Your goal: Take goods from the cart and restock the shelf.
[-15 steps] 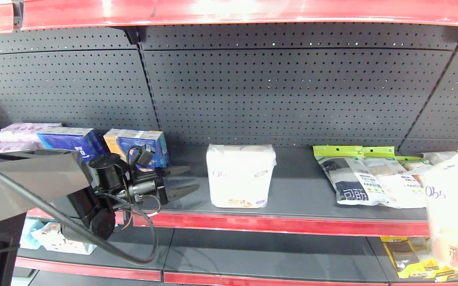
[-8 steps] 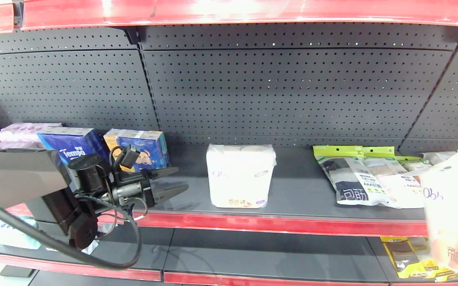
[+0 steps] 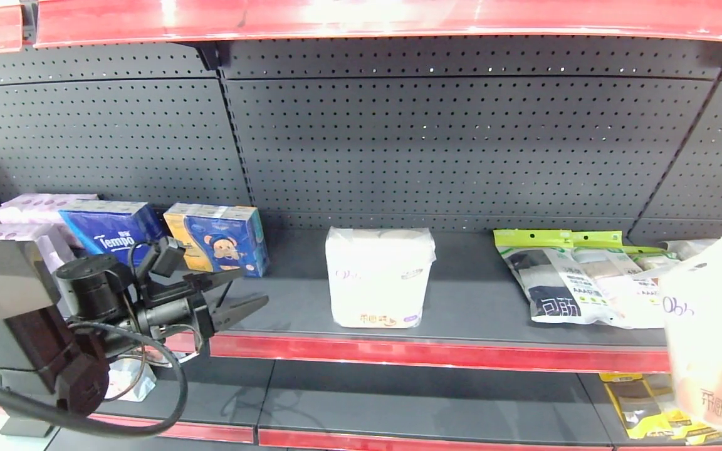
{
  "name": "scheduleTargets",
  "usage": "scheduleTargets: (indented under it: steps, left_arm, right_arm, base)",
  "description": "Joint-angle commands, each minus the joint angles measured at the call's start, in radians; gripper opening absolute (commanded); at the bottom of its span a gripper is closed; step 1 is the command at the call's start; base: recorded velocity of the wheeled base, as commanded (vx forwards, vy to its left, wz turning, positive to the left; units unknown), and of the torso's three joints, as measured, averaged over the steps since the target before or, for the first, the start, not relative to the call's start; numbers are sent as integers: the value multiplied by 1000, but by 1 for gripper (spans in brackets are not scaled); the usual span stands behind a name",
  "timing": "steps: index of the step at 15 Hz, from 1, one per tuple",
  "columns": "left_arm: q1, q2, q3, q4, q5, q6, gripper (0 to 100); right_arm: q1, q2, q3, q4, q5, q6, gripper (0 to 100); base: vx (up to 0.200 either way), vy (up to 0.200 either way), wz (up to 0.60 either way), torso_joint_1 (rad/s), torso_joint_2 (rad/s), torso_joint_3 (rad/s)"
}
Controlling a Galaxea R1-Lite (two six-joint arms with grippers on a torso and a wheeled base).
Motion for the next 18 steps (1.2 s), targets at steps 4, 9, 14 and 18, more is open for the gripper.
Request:
scheduleTargets:
  steps: [4, 9, 14, 18]
  left_arm:
    - [14, -168, 93, -1, 277, -18, 100]
    - [8, -373, 249, -1, 503, -23, 100]
    - [2, -622, 423, -1, 507, -18, 100]
    - [5, -877, 432, 148, 507, -18, 100]
  right_arm:
    - [45, 8, 12, -1, -2, 1, 0]
    - [48, -23, 18, 1, -2, 4, 0]
    - [46, -86, 78, 1, -2, 7, 0]
    - [42, -77, 52, 1, -10, 7, 0]
  base:
    - [0, 0, 0, 0, 0, 0]
    - [0, 0, 0, 0, 0, 0]
    - [0, 0, 0, 0, 0, 0]
    - [0, 0, 0, 0, 0, 0]
